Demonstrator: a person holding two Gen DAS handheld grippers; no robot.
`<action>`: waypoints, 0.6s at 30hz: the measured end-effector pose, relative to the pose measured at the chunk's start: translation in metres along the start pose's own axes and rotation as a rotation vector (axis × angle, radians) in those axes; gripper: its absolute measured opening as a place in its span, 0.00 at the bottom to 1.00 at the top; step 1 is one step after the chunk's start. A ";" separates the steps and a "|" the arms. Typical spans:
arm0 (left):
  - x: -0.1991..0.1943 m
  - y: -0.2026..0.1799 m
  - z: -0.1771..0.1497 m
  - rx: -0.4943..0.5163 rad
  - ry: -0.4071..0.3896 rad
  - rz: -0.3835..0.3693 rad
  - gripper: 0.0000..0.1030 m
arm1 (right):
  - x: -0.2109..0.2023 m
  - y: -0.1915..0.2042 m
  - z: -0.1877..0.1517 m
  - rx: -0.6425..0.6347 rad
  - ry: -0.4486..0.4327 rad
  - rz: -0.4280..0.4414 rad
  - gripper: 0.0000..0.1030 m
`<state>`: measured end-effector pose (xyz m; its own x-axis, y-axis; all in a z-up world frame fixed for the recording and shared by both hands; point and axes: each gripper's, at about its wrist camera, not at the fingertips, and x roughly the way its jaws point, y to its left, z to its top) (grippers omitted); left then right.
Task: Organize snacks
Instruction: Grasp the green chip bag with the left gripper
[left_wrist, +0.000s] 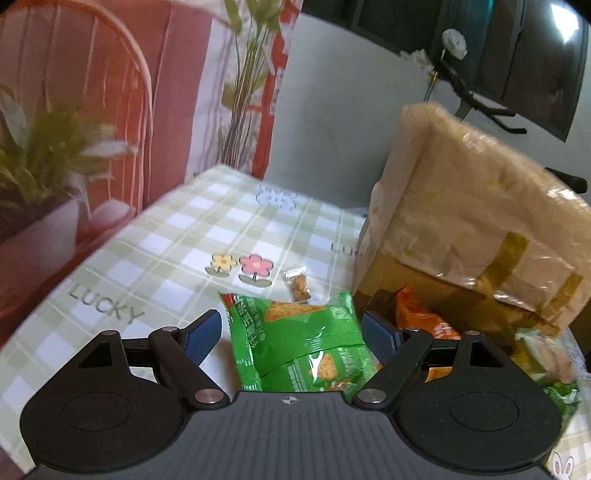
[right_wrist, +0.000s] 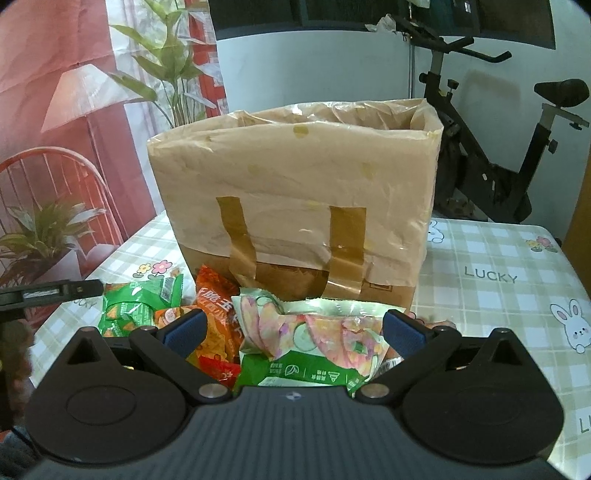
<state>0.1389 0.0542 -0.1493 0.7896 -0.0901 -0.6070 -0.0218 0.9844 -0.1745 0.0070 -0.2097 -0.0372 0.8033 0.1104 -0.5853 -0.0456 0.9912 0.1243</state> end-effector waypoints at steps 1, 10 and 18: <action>0.007 0.002 -0.001 -0.019 0.022 0.004 0.83 | 0.002 -0.001 0.000 -0.001 0.002 -0.003 1.00; 0.035 0.009 -0.008 -0.103 0.076 -0.048 0.88 | 0.014 -0.008 -0.001 -0.005 0.027 -0.006 1.00; 0.047 0.010 -0.013 -0.130 0.091 -0.085 0.90 | 0.020 -0.007 -0.004 0.005 0.055 0.003 1.00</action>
<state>0.1684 0.0577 -0.1895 0.7332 -0.1909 -0.6526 -0.0417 0.9454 -0.3233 0.0216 -0.2140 -0.0530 0.7692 0.1174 -0.6282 -0.0450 0.9905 0.1300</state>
